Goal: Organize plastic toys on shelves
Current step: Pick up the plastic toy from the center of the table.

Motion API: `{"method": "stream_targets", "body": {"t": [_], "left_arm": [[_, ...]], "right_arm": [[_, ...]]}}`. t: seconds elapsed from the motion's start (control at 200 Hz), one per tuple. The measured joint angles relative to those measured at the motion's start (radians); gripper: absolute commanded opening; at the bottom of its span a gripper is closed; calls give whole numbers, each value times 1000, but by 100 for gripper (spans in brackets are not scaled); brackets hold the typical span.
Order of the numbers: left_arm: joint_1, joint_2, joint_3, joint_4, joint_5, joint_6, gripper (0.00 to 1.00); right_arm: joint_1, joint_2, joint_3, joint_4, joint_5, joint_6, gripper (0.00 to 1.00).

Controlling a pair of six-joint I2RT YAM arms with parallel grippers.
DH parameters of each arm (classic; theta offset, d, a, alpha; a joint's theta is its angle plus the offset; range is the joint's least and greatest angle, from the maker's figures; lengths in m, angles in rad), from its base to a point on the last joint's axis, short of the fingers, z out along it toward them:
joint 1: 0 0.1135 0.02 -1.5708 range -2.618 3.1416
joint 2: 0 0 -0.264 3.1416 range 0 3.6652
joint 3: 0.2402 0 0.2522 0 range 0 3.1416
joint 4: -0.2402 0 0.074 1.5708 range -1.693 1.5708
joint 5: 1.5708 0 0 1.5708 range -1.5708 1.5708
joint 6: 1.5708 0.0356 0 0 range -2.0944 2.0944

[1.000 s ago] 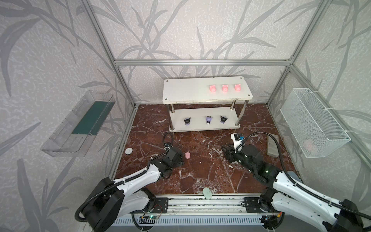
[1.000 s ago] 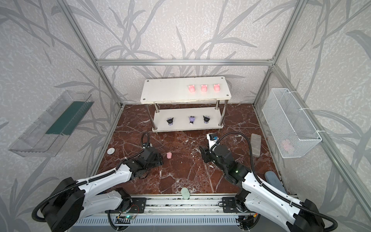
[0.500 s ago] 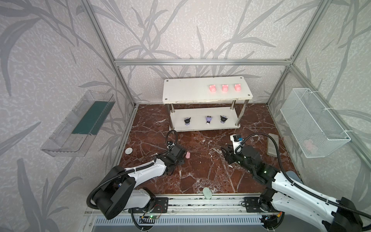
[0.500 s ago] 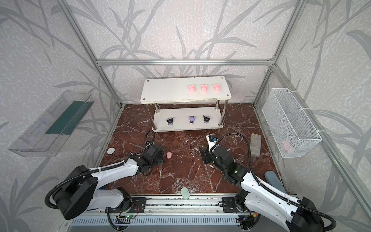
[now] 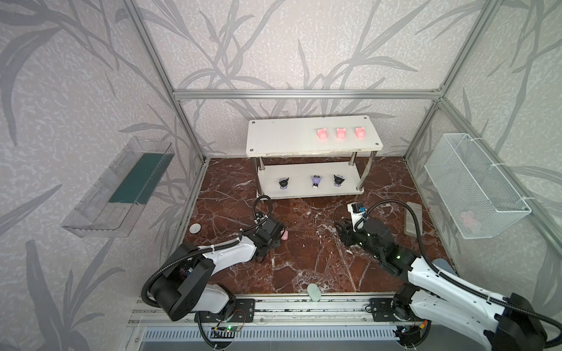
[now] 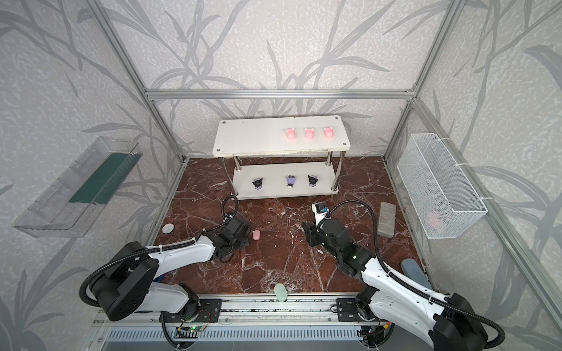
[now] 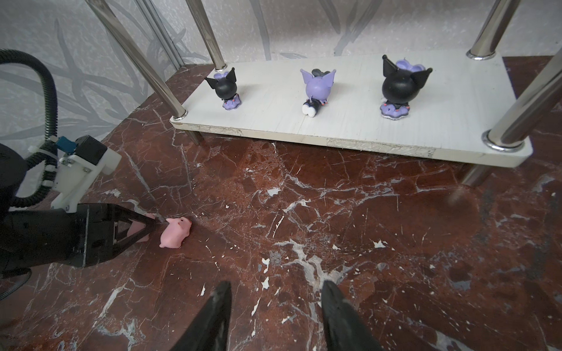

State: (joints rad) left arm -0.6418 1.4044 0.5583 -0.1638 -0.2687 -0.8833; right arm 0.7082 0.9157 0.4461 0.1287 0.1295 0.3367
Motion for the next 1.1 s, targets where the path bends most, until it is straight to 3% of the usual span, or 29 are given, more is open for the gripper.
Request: {"method": "stream_targets", "body": {"t": [0.39,0.65,0.9,1.1], "left_arm": [[0,-14,18,-42,1,1,28],[-1,-153,108,-208,15,31,28],[-1,-313,358,-442,36,132,28],[-1,-319,663,-583,58,224,28]], "right_arm": [[-23,18,-5,5,-9,9,48],[-37,41,-5,16,-19,13,47],[-51,61,-5,29,-27,16,47],[-56,72,-5,32,-35,16,47]]}}
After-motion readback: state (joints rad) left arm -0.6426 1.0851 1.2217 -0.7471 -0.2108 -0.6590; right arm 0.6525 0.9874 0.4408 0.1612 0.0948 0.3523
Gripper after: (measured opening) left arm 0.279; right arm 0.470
